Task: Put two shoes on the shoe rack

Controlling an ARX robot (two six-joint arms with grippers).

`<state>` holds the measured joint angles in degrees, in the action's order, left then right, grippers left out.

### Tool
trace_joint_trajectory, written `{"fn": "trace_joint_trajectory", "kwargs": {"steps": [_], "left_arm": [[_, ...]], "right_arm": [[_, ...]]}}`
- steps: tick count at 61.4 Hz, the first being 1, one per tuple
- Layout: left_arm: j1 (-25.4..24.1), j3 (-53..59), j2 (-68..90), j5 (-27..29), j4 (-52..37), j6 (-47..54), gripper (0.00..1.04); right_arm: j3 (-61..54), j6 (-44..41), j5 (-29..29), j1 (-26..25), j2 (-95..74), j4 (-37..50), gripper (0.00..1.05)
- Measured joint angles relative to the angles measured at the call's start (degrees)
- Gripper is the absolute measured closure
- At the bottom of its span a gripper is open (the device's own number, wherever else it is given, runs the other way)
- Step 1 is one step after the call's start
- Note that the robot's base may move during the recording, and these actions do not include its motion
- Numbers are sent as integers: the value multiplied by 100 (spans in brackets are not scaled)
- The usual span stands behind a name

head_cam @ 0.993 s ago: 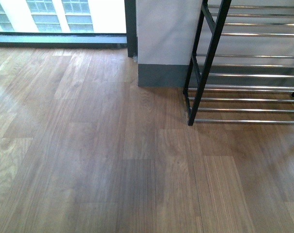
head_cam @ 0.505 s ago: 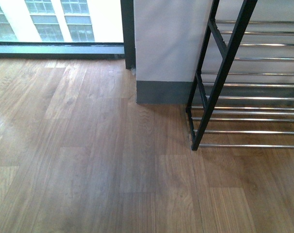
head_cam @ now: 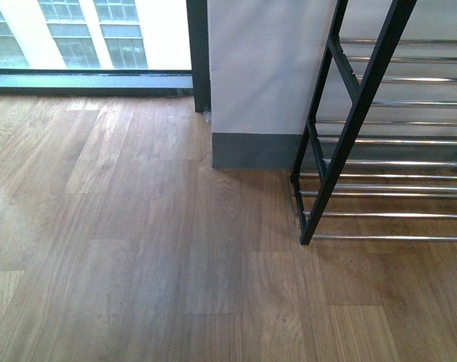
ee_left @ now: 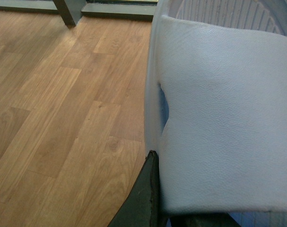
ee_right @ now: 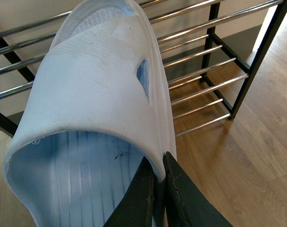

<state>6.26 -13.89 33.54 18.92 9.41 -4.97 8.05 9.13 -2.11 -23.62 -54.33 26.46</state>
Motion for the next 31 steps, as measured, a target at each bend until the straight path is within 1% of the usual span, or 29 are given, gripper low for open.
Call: {"fn": "trace_joint_trajectory", "kwargs": {"steps": [31], "left_arm": [[0, 7, 0, -2, 2, 2, 103]], "right_arm": [[-2, 0, 0, 0, -2, 0, 103]]}}
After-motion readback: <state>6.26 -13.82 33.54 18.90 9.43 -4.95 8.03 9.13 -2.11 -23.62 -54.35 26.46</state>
